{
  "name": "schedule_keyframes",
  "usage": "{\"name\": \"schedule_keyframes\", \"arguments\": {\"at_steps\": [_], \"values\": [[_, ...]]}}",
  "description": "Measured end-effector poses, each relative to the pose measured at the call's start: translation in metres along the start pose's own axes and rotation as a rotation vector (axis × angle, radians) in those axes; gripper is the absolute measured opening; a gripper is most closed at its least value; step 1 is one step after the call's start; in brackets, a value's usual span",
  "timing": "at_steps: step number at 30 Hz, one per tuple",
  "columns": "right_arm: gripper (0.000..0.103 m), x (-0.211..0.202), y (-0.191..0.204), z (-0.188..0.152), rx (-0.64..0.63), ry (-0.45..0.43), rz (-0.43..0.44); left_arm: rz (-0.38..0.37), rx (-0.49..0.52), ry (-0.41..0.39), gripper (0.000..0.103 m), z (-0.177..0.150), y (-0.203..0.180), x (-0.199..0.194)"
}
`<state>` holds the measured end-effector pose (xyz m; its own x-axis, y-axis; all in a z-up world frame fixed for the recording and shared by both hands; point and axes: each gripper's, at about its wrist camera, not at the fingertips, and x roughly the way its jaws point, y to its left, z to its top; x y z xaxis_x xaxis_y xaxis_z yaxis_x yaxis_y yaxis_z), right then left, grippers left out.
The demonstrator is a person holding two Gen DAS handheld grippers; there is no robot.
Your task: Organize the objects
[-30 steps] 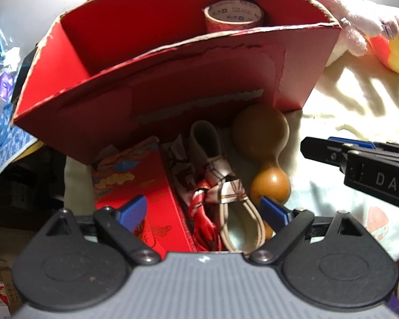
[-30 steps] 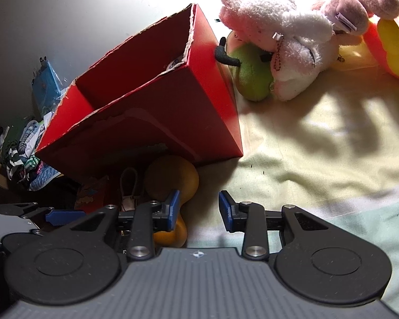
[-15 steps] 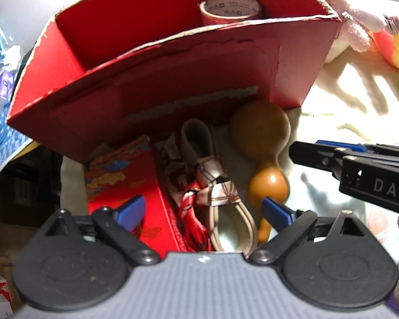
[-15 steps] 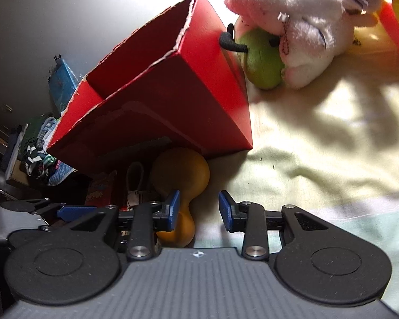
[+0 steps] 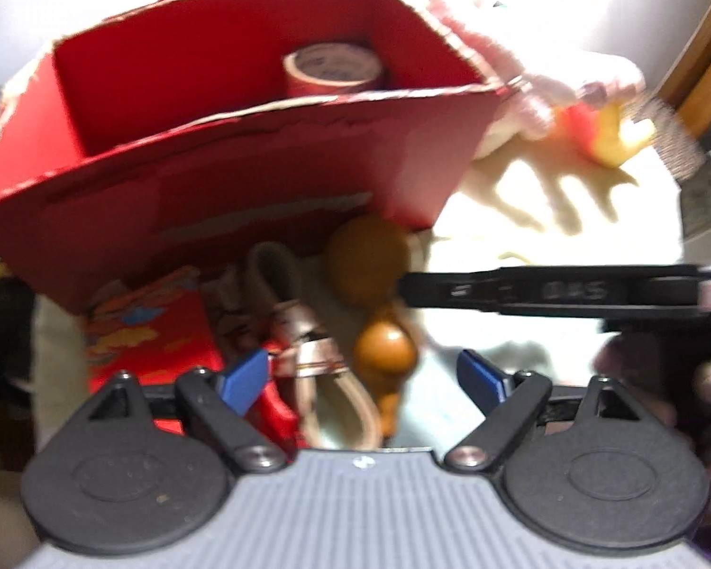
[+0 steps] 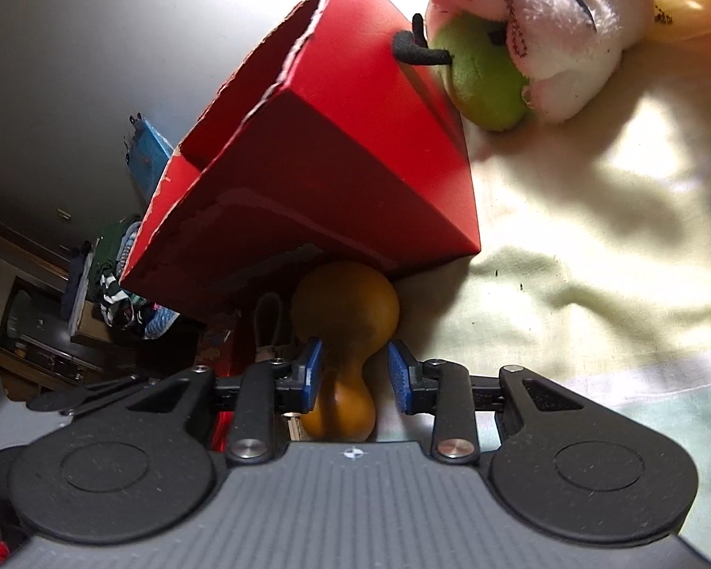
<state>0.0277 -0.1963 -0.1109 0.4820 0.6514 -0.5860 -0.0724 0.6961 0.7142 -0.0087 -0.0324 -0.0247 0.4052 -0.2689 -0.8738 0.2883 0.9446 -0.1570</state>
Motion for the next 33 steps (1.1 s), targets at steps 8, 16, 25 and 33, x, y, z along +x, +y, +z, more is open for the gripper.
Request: {"name": "schedule_keyframes", "arguments": {"at_steps": [8, 16, 25, 33], "values": [[0.035, 0.01, -0.009, 0.007, 0.065, 0.068, 0.089, -0.089, 0.018, -0.004, 0.081, 0.006, -0.012, 0.014], [0.037, 0.017, -0.004, 0.007, 0.072, 0.107, 0.114, -0.13, 0.006, 0.043, 0.083, 0.014, -0.007, 0.044], [0.042, 0.027, -0.004, 0.008, 0.078, 0.144, 0.132, -0.149, 0.018, 0.054, 0.087, 0.015, -0.005, 0.058], [0.037, 0.02, -0.008, 0.007, 0.079, 0.154, 0.127, -0.166, 0.007, 0.059, 0.075, 0.015, -0.001, 0.056]]}}
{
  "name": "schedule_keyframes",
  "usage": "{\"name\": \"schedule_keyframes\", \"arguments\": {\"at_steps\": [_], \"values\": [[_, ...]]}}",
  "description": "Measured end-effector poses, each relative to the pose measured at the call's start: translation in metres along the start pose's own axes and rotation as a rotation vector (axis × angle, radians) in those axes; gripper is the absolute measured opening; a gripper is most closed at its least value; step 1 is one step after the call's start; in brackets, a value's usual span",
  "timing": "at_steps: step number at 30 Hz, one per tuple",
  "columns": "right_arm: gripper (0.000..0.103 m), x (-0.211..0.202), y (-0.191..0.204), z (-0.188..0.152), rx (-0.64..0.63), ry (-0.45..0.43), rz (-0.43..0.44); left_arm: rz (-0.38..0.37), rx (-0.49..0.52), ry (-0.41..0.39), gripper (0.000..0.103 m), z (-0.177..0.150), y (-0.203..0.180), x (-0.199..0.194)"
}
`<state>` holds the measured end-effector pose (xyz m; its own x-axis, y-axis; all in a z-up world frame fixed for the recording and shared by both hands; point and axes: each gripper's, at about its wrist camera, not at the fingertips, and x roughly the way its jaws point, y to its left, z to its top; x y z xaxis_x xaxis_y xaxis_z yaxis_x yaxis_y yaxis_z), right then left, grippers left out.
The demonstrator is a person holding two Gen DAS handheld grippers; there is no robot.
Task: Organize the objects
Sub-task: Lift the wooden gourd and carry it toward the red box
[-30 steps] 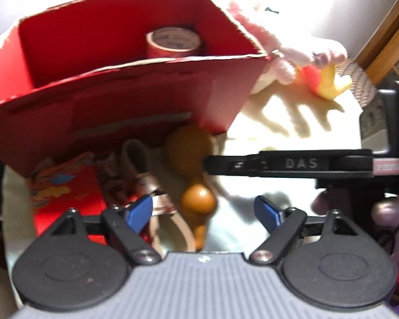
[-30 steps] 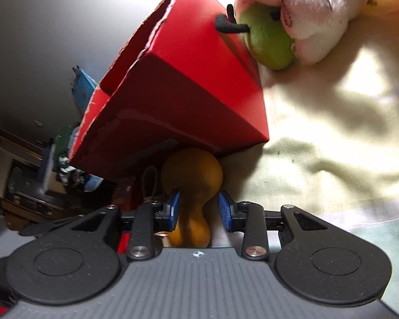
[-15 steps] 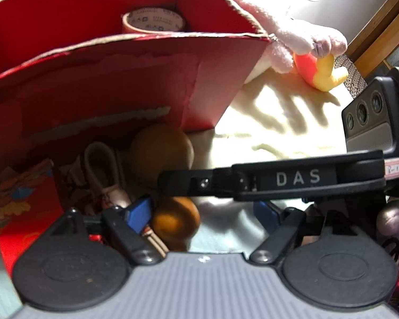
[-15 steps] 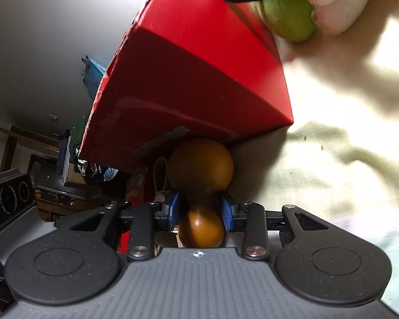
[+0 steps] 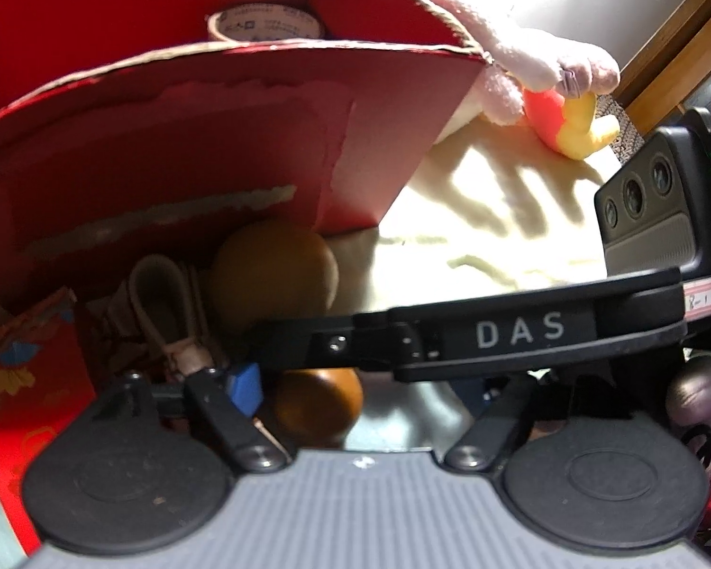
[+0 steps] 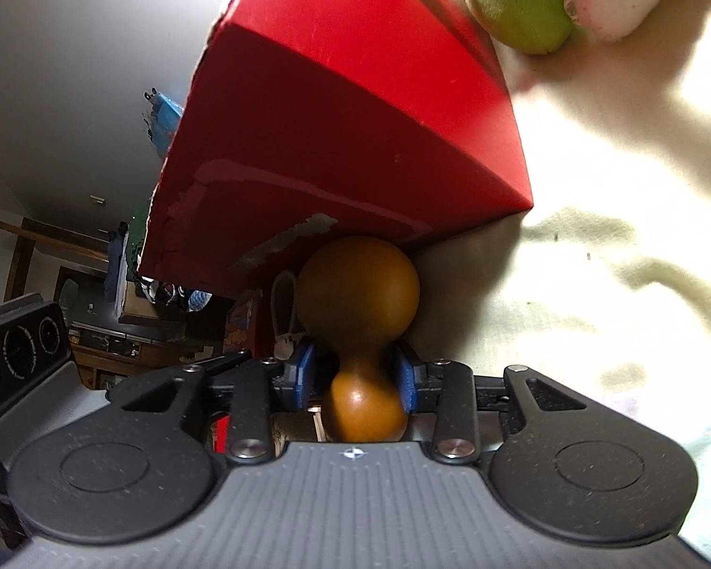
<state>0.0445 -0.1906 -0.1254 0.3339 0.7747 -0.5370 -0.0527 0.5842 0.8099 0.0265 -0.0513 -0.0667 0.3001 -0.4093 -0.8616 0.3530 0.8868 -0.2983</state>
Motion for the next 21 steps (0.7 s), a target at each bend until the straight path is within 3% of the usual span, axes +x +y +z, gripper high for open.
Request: {"name": "schedule_keyframes", "arguments": {"at_steps": [9, 21], "values": [[0.037, -0.036, -0.01, -0.005, 0.038, -0.03, -0.04, -0.066, 0.032, 0.012, 0.063, 0.003, -0.015, -0.002], [0.036, -0.097, 0.002, -0.007, 0.026, -0.201, -0.085, -0.177, 0.147, -0.081, 0.058, 0.019, -0.043, -0.036]]}}
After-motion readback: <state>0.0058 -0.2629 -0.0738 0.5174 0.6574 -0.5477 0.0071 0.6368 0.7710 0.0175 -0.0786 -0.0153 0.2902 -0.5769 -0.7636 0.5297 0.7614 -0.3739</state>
